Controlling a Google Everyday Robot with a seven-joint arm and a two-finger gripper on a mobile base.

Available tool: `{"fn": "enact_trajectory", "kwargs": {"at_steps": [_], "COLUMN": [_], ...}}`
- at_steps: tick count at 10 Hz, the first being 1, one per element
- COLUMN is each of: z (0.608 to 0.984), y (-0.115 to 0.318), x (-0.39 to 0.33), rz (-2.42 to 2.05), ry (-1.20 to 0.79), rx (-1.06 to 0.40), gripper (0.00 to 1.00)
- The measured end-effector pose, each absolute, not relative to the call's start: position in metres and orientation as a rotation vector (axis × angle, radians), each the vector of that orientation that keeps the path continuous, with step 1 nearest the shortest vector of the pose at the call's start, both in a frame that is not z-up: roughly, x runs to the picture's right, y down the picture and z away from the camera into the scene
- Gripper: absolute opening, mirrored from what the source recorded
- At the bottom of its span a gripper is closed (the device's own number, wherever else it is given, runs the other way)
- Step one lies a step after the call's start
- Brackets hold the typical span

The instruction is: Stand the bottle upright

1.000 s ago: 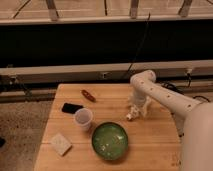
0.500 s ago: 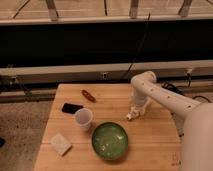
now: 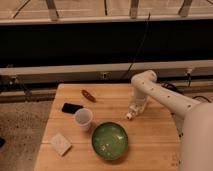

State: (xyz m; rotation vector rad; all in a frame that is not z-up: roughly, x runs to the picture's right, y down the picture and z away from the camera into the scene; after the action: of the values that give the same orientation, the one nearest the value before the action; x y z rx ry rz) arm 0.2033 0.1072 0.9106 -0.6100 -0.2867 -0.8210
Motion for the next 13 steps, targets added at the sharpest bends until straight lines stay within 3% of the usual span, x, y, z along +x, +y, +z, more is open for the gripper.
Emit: {"fn": "enact_trajectory", "kwargs": {"at_steps": [7, 11, 13], "z": [0.86, 0.806, 0.762], "y": [0.033, 0.009, -0.009], "x": [0.218, 0.242, 0.244], "rz": [-0.729, -0.488, -0.431], "ry": [-0.37, -0.344, -0.353], "rx": [-0.6, -0.503, -0.486], "gripper": [0.0, 0.0, 0.0]}}
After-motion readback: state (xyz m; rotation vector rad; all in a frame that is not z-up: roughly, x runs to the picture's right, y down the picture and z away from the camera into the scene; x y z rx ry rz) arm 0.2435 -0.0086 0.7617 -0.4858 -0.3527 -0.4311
